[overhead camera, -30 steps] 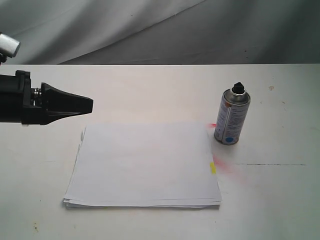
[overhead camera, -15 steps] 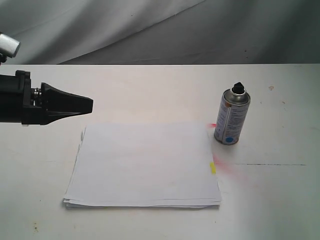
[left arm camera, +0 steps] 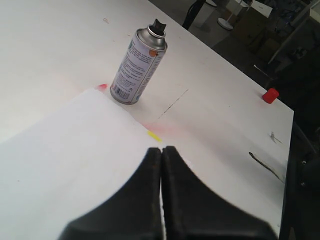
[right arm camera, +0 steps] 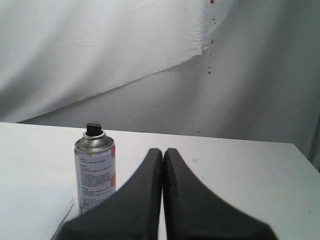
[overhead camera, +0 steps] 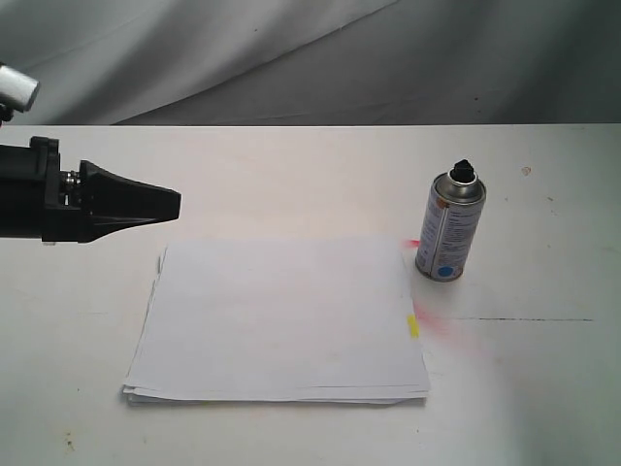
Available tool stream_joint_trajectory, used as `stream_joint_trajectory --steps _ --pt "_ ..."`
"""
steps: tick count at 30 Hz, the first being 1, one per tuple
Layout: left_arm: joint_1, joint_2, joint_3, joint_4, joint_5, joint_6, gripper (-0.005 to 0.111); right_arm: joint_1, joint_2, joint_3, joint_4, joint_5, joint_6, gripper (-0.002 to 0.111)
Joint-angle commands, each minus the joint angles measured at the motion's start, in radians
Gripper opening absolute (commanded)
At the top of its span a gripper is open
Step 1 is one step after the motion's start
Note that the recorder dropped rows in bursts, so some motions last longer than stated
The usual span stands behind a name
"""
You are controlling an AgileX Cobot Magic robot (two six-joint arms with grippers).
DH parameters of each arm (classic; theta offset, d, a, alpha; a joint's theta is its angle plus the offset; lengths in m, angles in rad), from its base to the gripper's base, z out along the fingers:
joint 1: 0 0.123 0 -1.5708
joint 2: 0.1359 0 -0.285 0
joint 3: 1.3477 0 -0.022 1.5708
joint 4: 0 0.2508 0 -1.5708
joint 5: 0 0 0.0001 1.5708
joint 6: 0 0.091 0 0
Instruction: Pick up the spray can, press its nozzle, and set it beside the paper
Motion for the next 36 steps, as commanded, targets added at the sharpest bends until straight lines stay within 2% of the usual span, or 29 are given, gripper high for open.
stream_joint_trajectory --steps 1,18,23,30,32,36 --pt "0.002 -0.008 0.004 -0.005 0.007 0.003 0.000 -0.007 -0.009 0.022 0.007 0.003 0.002 0.000" --pt "0.002 -0.019 0.004 -0.005 -0.006 0.008 0.000 -0.007 -0.009 0.022 0.025 0.003 0.002 0.000" --pt "0.002 -0.083 0.004 0.004 -0.135 -0.008 0.000 -0.007 -0.009 0.022 0.025 0.003 0.002 0.000" --pt "0.002 -0.306 0.005 0.067 -0.221 0.011 0.000 -0.007 -0.009 0.022 0.025 0.003 0.004 0.000" --pt "0.001 -0.377 0.018 0.051 -0.311 -0.001 0.000 -0.007 -0.009 0.022 0.025 0.003 0.004 0.000" --pt "-0.011 -0.543 0.077 -0.049 -0.589 -0.049 0.000 -0.007 -0.009 0.022 0.025 0.003 0.004 0.000"
